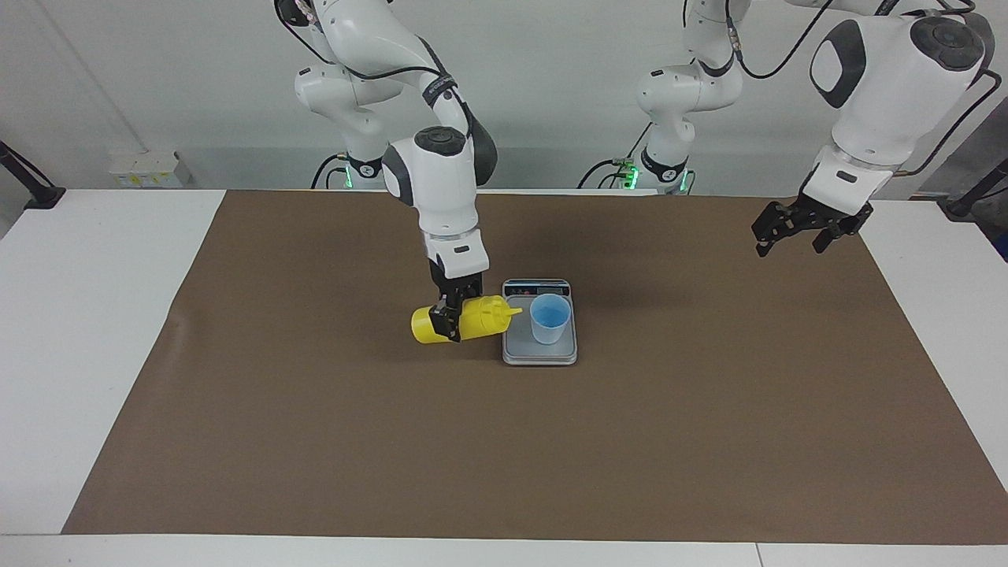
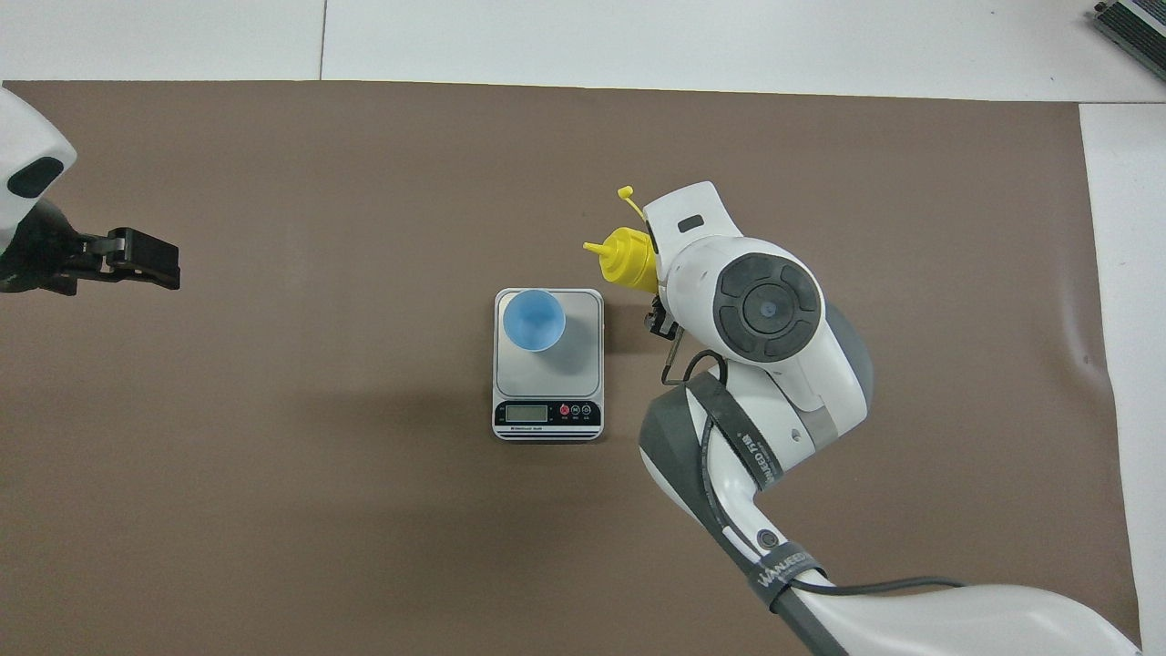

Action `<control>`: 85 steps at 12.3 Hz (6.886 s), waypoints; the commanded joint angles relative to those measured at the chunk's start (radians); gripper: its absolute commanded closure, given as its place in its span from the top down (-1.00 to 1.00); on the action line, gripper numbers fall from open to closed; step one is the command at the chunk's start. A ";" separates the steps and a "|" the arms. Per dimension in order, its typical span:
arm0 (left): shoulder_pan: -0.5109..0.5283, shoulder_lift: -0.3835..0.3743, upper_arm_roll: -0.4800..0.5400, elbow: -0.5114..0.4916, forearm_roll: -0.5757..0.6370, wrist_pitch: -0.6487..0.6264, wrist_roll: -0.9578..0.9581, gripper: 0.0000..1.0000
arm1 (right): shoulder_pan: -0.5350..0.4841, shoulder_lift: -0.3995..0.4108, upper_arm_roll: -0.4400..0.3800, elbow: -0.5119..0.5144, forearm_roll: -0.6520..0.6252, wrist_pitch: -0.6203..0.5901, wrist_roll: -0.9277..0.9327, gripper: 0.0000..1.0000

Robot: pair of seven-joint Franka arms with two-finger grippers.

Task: Pour seasoning into cup on scale with both arms
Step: 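Lift the yellow bottle with the right gripper toward the cup, then tilt the bottle nozzle down over the blue cup with the right gripper, then turn the bottle upright and carry it back with the right gripper, then lower the yellow bottle onto the table with the right gripper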

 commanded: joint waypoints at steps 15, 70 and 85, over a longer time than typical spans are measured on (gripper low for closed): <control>0.006 -0.028 0.000 -0.034 0.011 0.005 0.009 1.00 | 0.159 0.037 0.003 -0.007 -0.534 -0.179 0.210 -0.67; 0.006 -0.028 0.000 -0.034 0.009 0.005 0.009 1.00 | -0.411 -0.117 0.003 -0.216 1.040 0.013 -1.091 -0.63; 0.006 -0.028 0.000 -0.034 0.009 0.005 0.009 1.00 | -0.658 0.017 0.003 -0.271 1.505 -0.237 -1.547 -0.54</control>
